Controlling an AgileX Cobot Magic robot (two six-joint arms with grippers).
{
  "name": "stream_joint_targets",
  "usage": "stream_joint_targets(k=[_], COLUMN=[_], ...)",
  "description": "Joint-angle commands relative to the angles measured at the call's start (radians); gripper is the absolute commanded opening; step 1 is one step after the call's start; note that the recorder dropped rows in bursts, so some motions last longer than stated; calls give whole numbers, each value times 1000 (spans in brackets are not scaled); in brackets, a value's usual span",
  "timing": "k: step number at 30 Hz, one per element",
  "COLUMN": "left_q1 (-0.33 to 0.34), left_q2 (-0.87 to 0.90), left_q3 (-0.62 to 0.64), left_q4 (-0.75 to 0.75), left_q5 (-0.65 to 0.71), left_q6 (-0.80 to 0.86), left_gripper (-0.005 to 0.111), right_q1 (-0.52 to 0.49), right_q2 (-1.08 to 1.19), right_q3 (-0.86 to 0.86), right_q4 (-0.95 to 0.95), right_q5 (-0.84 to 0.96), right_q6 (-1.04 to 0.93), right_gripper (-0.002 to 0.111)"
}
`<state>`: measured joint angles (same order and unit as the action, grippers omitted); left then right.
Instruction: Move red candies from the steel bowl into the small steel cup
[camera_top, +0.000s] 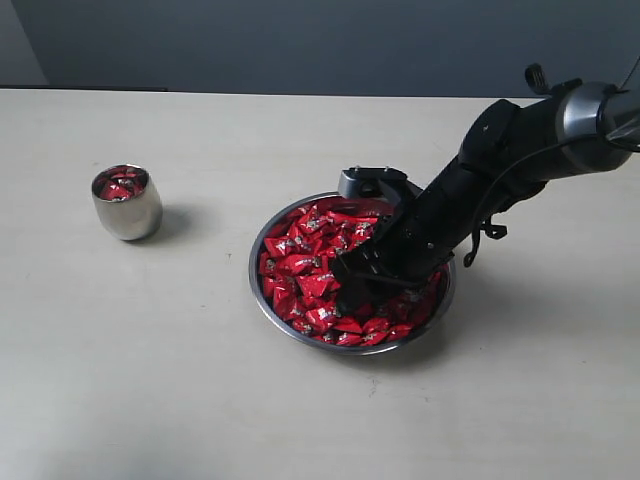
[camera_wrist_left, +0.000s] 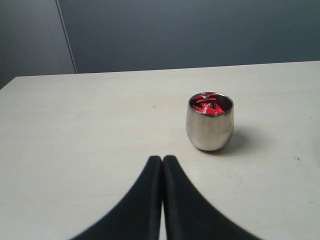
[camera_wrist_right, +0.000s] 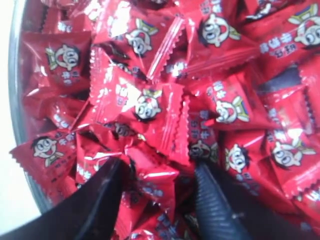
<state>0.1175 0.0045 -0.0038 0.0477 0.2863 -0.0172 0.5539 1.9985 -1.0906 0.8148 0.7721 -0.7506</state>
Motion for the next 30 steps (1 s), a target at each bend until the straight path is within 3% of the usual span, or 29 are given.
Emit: stream_joint_targets(k=[1,8,30], left_q1=[1,1,1], left_q2=[-4,-4,-4], left_q3=[4,4,4], left_q4=[-2,-2,-2], left_q5=[-2,-2,-2], left_q6=[-2,-2,-2], left_gripper=[0,0,0], right_q1=[7,7,5], right_q2=[-1,-1,-61], right_q3=[1,1,-1], right_q4=[27,28,-33], right_q5=[8,10,-20], right_q6=[-8,-8,-8], right_gripper=[35,0,-1])
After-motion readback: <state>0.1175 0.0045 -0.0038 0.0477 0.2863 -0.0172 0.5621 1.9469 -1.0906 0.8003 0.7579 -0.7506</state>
